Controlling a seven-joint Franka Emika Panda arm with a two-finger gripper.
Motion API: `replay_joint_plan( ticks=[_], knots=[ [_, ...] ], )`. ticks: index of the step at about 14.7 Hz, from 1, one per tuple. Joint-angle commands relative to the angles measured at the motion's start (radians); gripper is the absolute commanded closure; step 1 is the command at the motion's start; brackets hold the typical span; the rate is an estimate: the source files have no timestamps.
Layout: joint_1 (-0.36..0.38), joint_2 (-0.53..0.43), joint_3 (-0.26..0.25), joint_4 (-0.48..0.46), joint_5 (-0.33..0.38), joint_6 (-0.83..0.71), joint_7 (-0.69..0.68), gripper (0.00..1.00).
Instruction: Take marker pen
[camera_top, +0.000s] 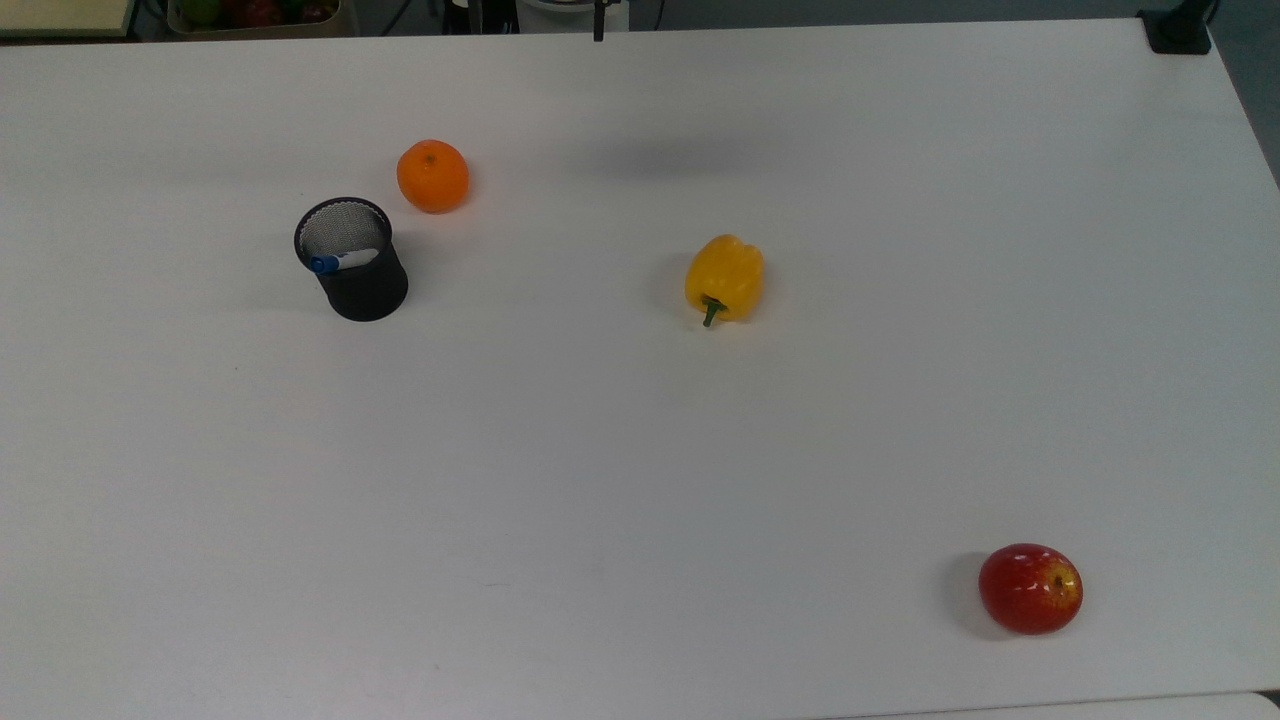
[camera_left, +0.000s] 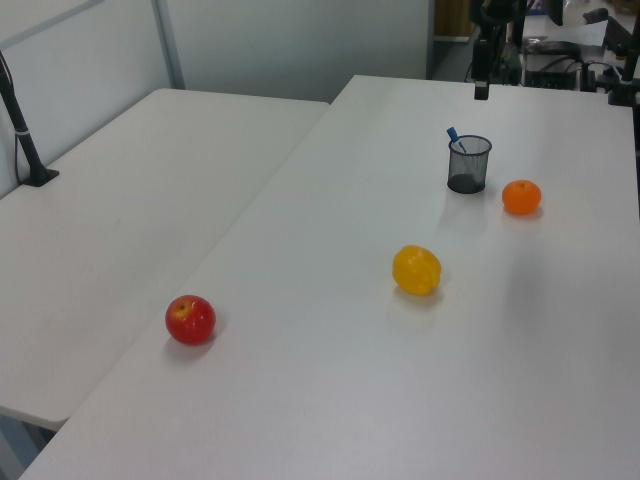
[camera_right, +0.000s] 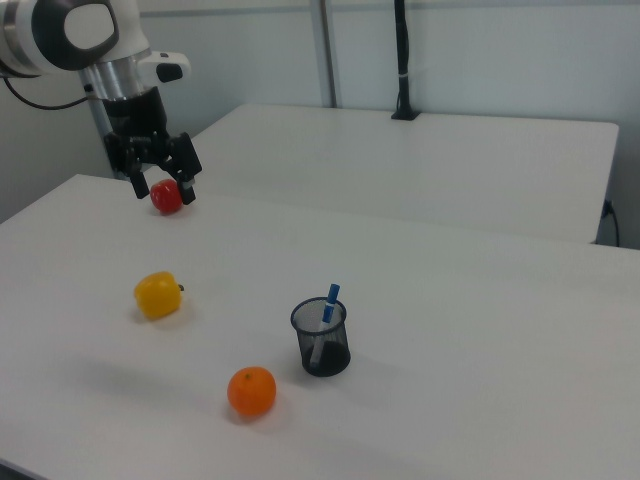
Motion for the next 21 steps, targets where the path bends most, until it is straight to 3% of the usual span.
replay_joint_plan(
  ticks=[1,8,15,21],
  knots=[
    [0.0,-0.008,-0.01,-0.016,0.011,-0.001,-0.028,0.0],
    [-0.034,-0.001,-0.017,-0.009,0.009,0.002,-0.104,0.0],
    [-0.218,0.047,-0.02,-0.008,0.008,0.098,-0.279,0.0],
    [-0.328,0.146,-0.023,-0.008,0.001,0.275,-0.3,0.0]
  ],
)
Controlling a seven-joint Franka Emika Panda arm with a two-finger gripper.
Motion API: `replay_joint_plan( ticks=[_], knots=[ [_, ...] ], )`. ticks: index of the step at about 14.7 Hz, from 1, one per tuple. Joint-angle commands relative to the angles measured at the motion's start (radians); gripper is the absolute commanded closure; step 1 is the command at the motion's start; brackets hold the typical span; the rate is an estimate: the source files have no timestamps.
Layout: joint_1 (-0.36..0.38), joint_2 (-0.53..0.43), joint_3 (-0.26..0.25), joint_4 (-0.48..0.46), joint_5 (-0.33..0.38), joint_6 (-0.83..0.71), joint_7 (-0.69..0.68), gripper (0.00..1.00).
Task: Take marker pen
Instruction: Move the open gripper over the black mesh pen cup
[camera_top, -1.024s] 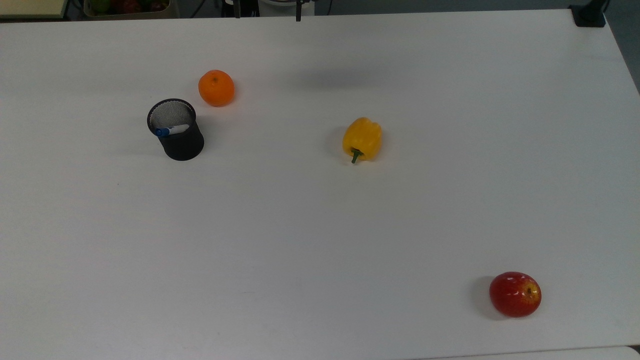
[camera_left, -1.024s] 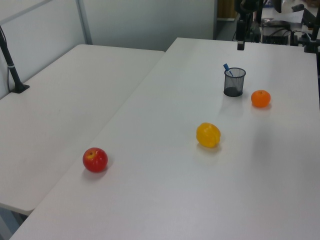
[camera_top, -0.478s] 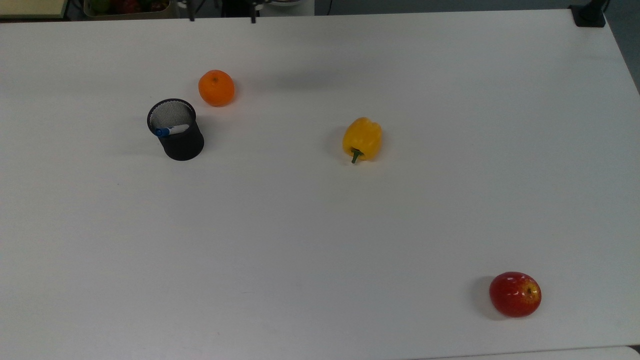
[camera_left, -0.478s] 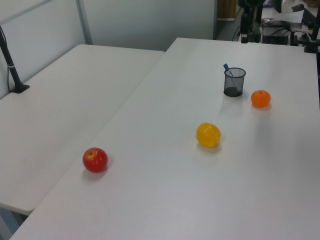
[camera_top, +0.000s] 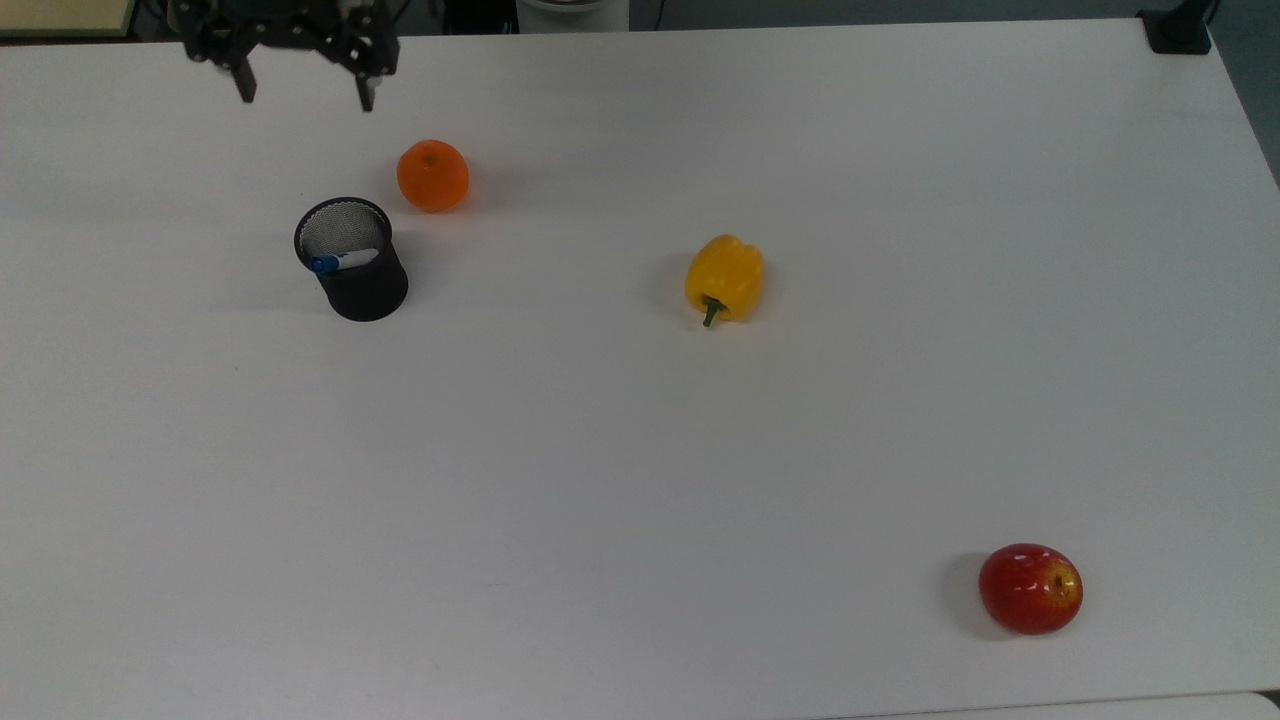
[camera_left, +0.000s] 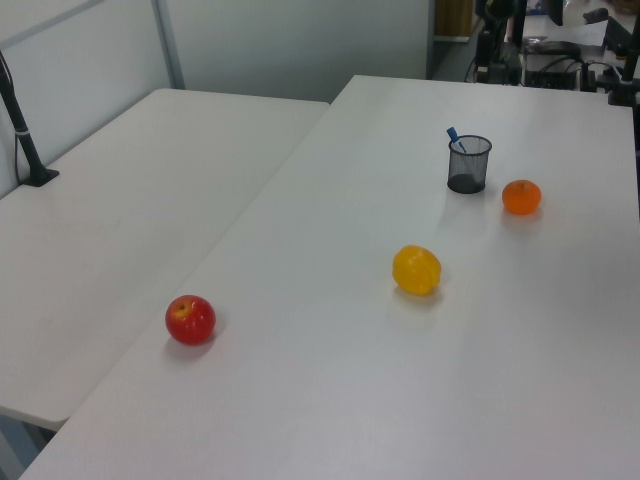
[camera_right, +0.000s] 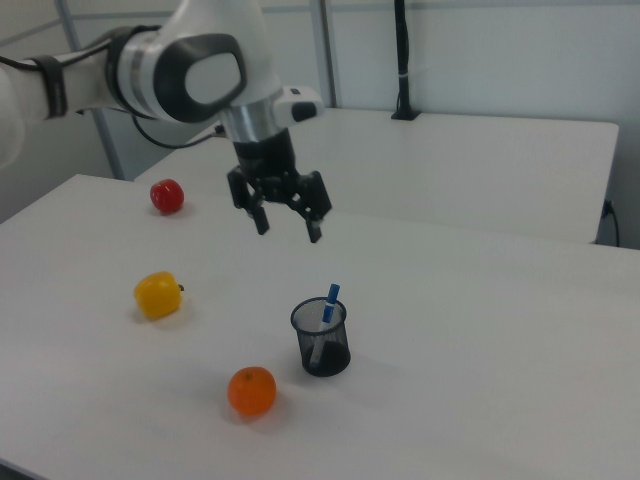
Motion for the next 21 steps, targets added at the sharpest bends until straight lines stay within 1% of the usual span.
replay_joint_plan(
  ticks=[1,7,9,12,13,16,18,19,21],
  knots=[
    [-0.037,0.047,-0.004,-0.008,0.0,0.105,-0.022,0.0],
    [-0.088,0.118,-0.004,-0.008,-0.011,0.182,-0.022,0.01],
    [-0.091,0.143,-0.004,-0.01,-0.011,0.218,-0.022,0.05],
    [-0.082,0.158,-0.001,-0.014,0.0,0.229,-0.005,0.09],
    [-0.076,0.169,0.006,-0.014,0.009,0.229,0.018,0.1],
    [-0.046,0.182,0.008,-0.014,0.022,0.239,0.116,0.14],
    [-0.04,0.184,0.008,-0.034,0.045,0.292,0.144,0.21],
    [-0.039,0.186,0.008,-0.046,0.048,0.314,0.147,0.23],
    [-0.037,0.186,0.008,-0.071,0.048,0.352,0.164,0.29]
  ],
)
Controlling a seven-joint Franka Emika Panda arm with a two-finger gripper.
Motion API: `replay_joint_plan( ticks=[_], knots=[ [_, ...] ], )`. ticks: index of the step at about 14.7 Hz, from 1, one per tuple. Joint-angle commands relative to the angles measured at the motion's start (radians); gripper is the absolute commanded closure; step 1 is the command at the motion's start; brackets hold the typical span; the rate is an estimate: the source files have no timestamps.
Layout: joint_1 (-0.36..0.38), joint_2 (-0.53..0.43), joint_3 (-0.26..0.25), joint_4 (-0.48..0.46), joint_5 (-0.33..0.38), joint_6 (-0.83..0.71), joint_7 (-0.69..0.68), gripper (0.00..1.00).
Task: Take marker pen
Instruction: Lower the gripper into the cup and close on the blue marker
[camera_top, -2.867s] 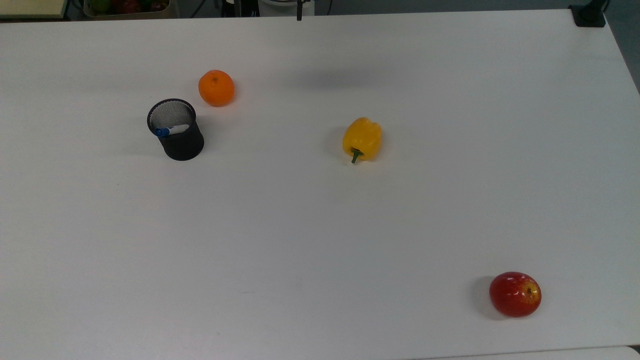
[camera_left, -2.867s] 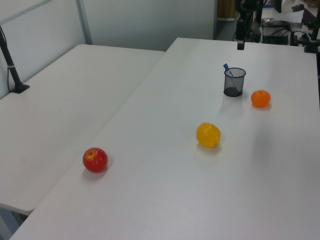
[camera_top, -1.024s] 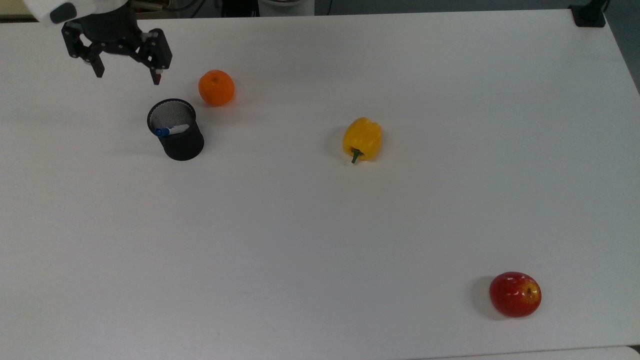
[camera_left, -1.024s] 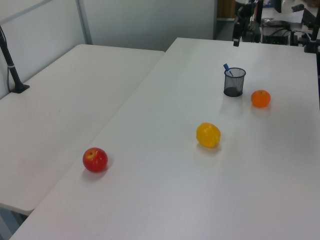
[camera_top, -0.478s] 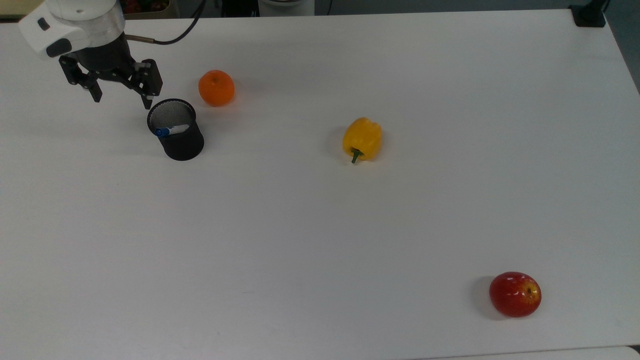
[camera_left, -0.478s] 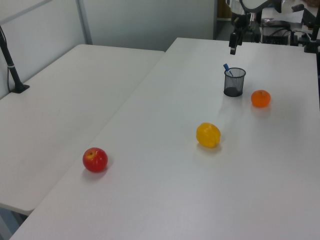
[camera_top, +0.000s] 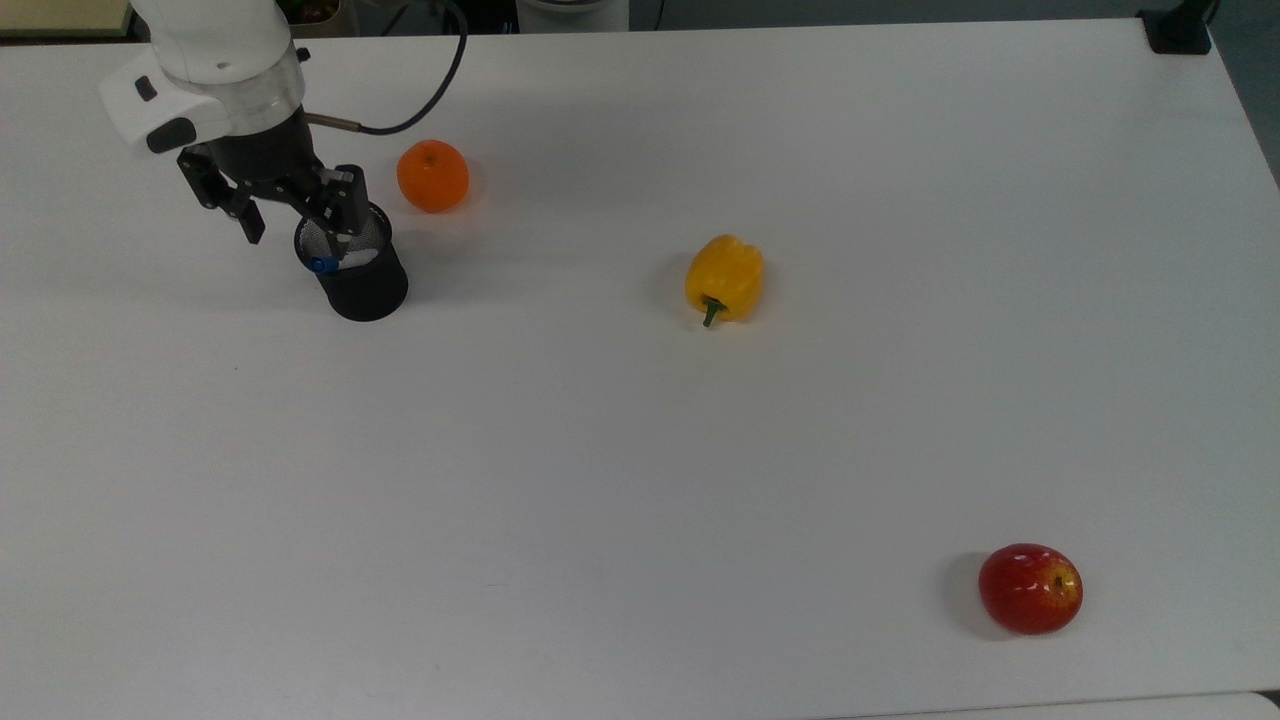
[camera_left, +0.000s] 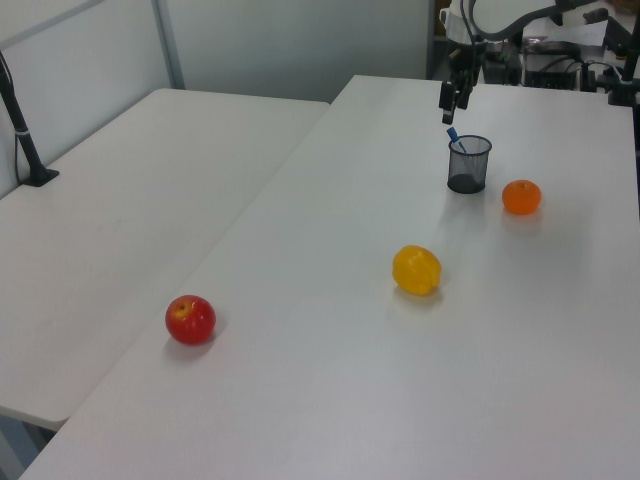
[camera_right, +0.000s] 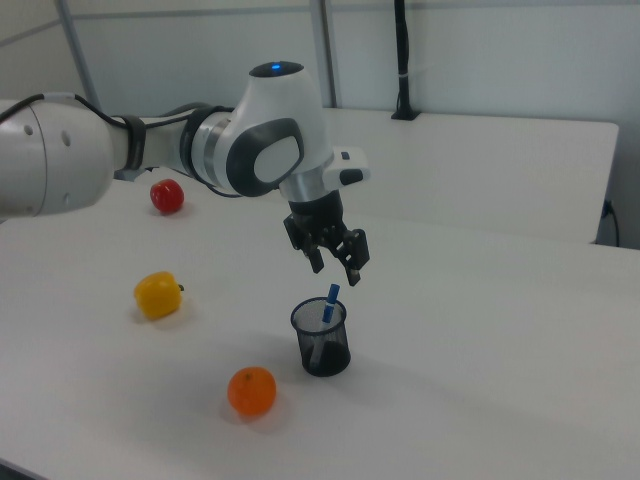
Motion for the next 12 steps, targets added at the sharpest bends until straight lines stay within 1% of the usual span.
replay_joint_plan(
  ticks=[1,4,8,9,12],
  knots=[
    [0.012,-0.009,-0.008,-0.067,0.018,0.089,0.034,0.34],
    [0.022,0.007,-0.008,-0.069,0.018,0.095,0.035,0.46],
    [0.025,0.017,-0.008,-0.077,0.018,0.1,0.037,0.67],
    [0.027,0.017,-0.008,-0.077,0.018,0.101,0.04,0.73],
    [0.027,0.017,-0.006,-0.075,0.02,0.1,0.046,0.78]
  ],
)
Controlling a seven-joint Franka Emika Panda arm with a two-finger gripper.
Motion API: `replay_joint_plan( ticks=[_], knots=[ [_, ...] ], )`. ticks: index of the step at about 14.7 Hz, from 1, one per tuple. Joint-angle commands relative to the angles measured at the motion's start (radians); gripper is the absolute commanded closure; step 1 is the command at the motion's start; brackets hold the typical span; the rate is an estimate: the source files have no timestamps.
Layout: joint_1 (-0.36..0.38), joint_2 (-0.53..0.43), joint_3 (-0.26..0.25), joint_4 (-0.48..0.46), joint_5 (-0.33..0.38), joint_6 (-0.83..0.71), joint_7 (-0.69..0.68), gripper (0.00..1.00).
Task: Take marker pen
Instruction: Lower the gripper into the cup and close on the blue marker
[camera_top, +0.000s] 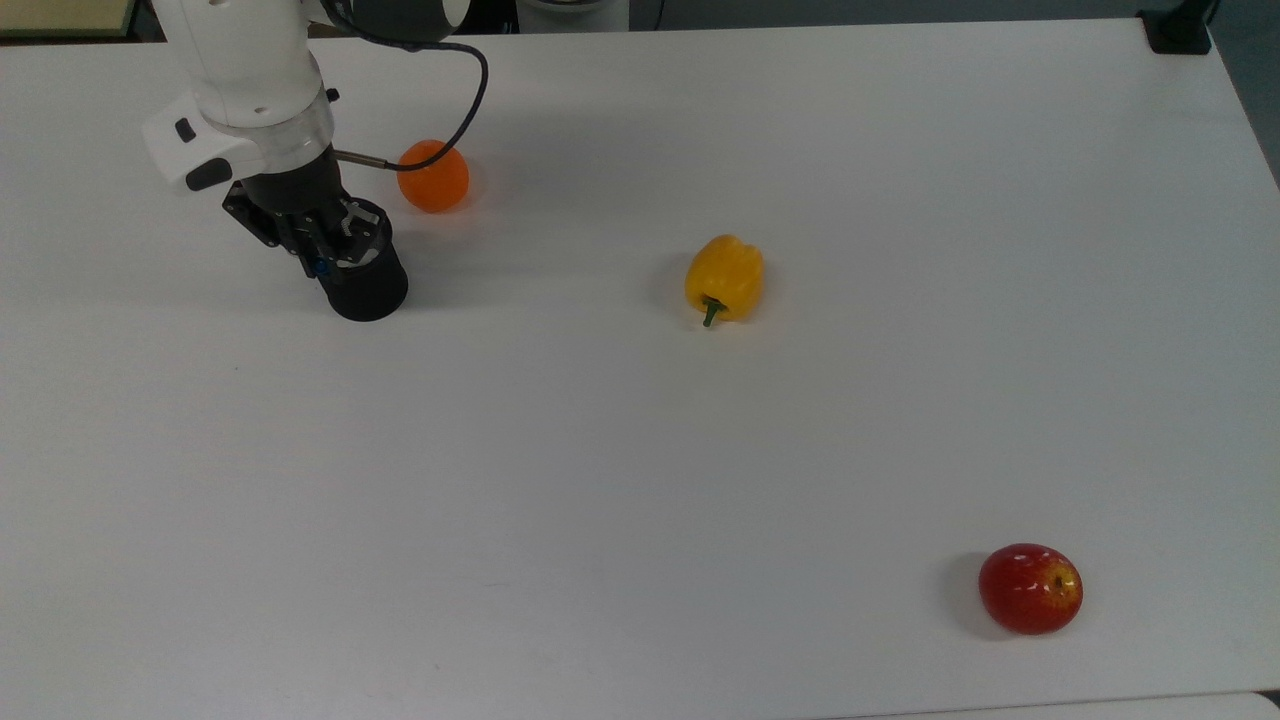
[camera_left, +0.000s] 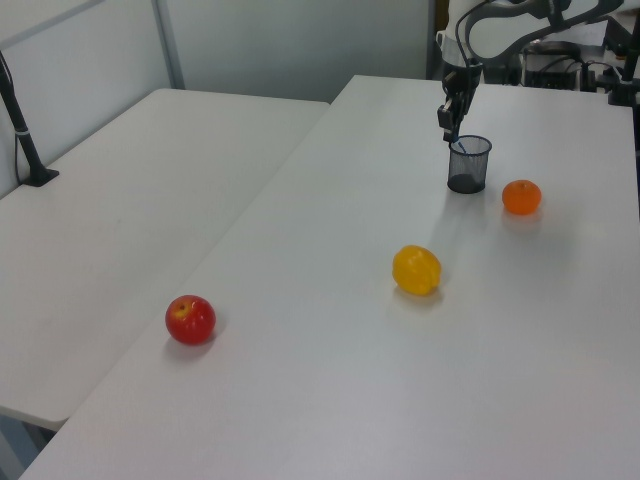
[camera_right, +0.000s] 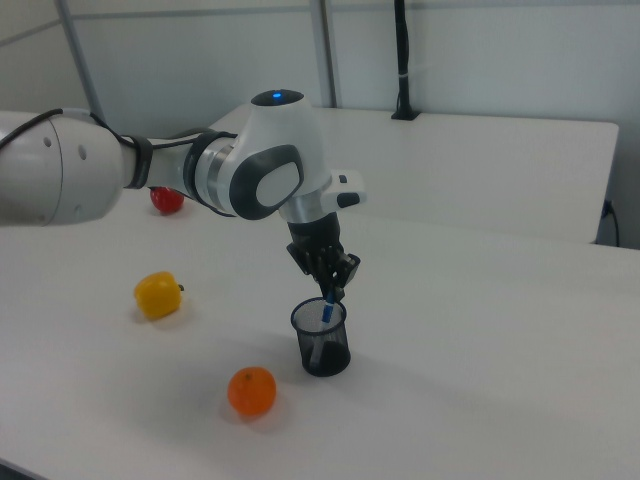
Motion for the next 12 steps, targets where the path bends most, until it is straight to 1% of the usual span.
replay_joint_plan(
  ticks=[1,3,4,6,11,12],
  knots=[
    [0.013,-0.01,-0.007,-0.016,0.018,0.032,0.023,0.8],
    [0.011,-0.016,-0.008,-0.013,0.055,0.029,0.025,0.82],
    [0.011,-0.021,-0.008,-0.012,0.061,0.029,0.025,0.84],
    [0.011,-0.036,-0.007,-0.01,0.063,0.025,0.025,0.87],
    [0.009,-0.084,-0.008,0.007,0.063,0.003,0.023,0.87],
    [0.009,-0.095,-0.008,0.024,0.063,0.0,0.021,0.87]
  ],
)
